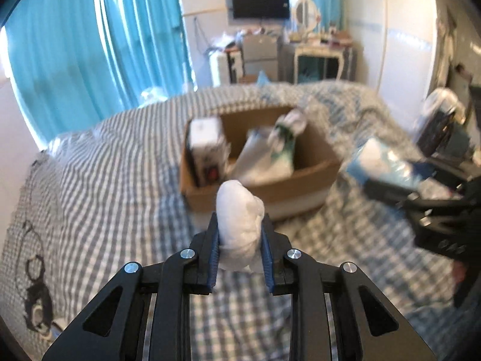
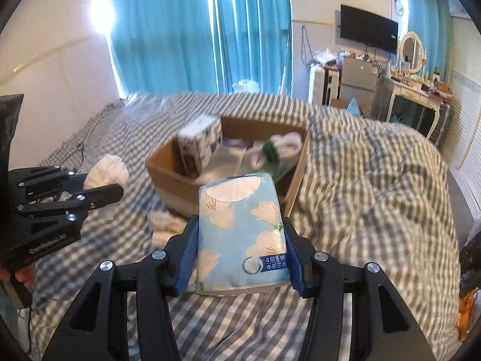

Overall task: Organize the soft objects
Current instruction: 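Place the sock and blue tissue pack into the box, opening both grippers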

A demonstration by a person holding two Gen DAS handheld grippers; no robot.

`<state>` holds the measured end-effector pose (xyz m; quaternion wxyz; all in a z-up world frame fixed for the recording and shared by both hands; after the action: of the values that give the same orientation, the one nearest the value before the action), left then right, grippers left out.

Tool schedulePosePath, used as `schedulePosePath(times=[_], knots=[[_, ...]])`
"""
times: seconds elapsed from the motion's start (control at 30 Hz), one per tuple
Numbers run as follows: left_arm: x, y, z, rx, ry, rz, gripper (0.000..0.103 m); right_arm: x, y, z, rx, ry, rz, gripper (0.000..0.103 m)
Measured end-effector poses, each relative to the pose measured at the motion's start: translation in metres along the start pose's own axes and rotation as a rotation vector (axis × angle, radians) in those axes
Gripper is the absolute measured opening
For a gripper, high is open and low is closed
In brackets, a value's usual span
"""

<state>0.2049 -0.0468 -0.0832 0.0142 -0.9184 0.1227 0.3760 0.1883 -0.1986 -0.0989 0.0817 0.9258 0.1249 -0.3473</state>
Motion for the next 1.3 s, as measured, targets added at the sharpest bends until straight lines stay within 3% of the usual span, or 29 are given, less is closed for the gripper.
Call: schedulePosePath(times=[0.23, 0.57, 0.7, 0.9, 1.07, 1.1, 1.17, 1.27, 1.3], knots=[[0.018, 0.014, -0.048, 0.021, 0.048, 0.061, 0.024, 0.0, 0.029, -0.04, -0.014, 0.042, 0.02, 0.051], [0.092, 0.019, -0.089, -0.005, 0.001, 0.11, 0.026, 0.051, 0.064, -0.087, -0.024, 0.036, 0.025, 0.051], [0.114, 0.017, -0.099, 0.023, 0.015, 0.08, 0.031, 0.074, 0.074, -0.096, -0.041, 0.026, 0.028, 0.051], [0.125, 0.003, -0.108, -0.014, 0.033, 0.08, 0.057, 0.097, 0.079, -0.105, -0.062, 0.024, 0.016, 0.052], [0.116, -0.009, -0.112, -0.017, 0.057, 0.034, 0.059, 0.107, 0.077, -0.105, -0.037, 0.029, 0.003, 0.053], [0.111, -0.013, -0.113, -0.018, 0.066, 0.02, 0.059, 0.109, 0.077, -0.104, -0.028, 0.024, -0.002, 0.055], [0.102, -0.02, -0.114, -0.022, 0.077, 0.002, 0.059, 0.108, 0.078, -0.103, -0.017, 0.019, -0.011, 0.074], [0.082, -0.031, -0.112, -0.034, 0.089, -0.018, 0.06, 0.098, 0.074, -0.105, -0.011, 0.044, -0.028, 0.089], [0.077, -0.035, -0.111, -0.037, 0.091, -0.024, 0.06, 0.092, 0.073, -0.106, -0.011, 0.049, -0.03, 0.09]])
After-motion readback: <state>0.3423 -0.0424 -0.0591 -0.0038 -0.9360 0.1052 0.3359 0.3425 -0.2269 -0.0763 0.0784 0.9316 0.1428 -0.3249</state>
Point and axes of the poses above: each gripper's, at about its wrist camera, not at the fingertips, and x roughly the way its jaws point, y to its right, z to its underside, the point moved 7 cm from there along x, roughly the way its jaws point, and after that the axes turned 9 degrees about -x, right-handed, at the moved point
